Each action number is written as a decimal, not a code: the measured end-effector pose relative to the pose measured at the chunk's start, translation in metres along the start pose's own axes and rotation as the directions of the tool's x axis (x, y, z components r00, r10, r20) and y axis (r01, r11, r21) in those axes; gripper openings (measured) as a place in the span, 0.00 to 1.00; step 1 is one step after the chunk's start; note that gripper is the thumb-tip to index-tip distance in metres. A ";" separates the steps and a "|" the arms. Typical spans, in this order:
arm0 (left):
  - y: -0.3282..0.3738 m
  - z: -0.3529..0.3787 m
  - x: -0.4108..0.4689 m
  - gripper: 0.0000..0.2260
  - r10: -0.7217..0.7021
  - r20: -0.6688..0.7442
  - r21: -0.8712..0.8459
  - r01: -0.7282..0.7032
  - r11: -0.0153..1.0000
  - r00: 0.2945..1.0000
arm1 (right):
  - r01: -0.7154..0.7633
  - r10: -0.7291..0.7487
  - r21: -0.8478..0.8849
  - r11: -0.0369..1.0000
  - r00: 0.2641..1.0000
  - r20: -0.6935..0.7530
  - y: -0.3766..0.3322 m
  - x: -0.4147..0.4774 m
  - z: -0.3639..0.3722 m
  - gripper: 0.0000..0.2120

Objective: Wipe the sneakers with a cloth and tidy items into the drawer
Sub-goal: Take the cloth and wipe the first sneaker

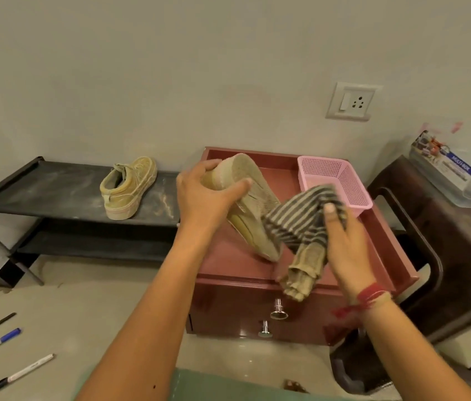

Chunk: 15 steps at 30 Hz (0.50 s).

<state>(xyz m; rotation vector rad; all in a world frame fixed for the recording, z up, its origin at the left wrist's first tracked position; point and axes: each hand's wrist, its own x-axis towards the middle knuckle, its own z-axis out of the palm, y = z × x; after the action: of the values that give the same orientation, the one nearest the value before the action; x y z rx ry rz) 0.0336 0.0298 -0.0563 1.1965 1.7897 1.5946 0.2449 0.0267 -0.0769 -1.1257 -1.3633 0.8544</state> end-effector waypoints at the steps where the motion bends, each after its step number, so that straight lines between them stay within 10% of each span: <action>1: 0.004 0.001 -0.001 0.29 0.082 0.029 0.047 -0.083 0.995 0.996 | 0.004 -0.001 0.035 0.999 0.998 -0.064 -0.006 0.006 -0.012 0.13; 7: 0.026 -0.015 -0.007 0.38 0.404 0.262 0.107 -0.442 0.890 0.876 | 0.174 -0.187 -0.075 0.982 0.958 -0.217 -0.032 0.019 -0.048 0.10; 15: 0.031 -0.008 -0.023 0.41 0.505 0.359 0.070 -0.562 0.824 0.785 | 0.599 -0.548 -0.199 0.776 0.796 0.258 -0.057 -0.008 0.004 0.14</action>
<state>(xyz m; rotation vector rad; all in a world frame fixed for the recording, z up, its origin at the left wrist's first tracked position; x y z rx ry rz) 0.0482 0.0045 -0.0295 2.0700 1.4632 1.4081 0.2320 0.0030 -0.0255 -0.7516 -1.8957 0.3248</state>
